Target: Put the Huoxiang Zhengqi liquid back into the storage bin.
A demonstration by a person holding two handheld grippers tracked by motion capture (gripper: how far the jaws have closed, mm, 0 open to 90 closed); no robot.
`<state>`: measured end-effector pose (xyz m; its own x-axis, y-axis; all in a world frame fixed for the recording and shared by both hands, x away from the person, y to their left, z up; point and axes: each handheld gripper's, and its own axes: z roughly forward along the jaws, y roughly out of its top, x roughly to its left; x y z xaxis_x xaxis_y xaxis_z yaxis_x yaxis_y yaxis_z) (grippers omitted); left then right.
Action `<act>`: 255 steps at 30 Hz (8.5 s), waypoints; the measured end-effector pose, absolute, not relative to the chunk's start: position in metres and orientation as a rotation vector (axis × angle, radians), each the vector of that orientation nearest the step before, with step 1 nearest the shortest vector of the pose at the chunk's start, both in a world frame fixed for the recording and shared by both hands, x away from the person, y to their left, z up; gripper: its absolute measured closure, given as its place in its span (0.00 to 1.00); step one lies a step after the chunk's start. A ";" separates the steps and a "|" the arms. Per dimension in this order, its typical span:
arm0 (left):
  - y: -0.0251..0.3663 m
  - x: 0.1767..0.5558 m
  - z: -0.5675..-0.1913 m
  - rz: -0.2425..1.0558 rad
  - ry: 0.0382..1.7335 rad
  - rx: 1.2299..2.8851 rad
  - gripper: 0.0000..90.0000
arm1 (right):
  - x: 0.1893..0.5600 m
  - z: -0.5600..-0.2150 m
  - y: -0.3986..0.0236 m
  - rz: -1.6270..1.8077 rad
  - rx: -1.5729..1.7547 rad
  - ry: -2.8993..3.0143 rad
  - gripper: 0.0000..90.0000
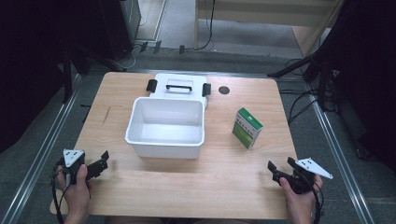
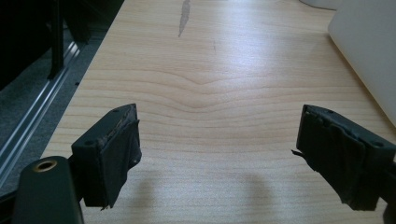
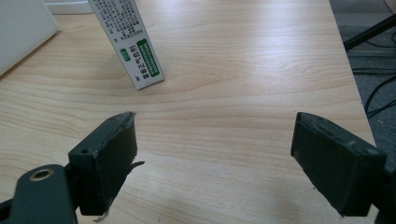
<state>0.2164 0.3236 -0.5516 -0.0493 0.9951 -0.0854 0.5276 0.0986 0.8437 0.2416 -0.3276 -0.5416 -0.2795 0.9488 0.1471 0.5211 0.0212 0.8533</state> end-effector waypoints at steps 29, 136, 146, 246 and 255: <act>0.321 0.217 -0.551 0.869 1.673 1.507 0.16 | 0.244 -0.527 -0.306 1.016 1.393 2.032 0.15; 0.327 0.208 -0.551 0.974 1.589 1.408 0.11 | 0.411 -0.392 -0.185 0.255 1.064 2.829 0.72; 0.329 0.209 -0.551 0.951 1.601 1.396 0.11 | 0.392 -0.342 -0.156 0.344 0.861 2.881 0.72; 0.332 0.210 -0.551 0.919 1.605 1.380 0.11 | 0.405 -0.398 0.001 0.288 0.013 3.032 0.71; 0.332 0.210 -0.551 0.912 1.604 1.376 0.11 | 0.405 -0.399 0.000 0.334 0.064 3.044 0.67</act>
<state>0.2097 0.3318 -0.5510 -0.0718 0.9897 -0.1242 0.3999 0.1427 0.9054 0.4054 0.0002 -0.3985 -0.9961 0.0500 -0.0732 0.0329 0.9754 0.2180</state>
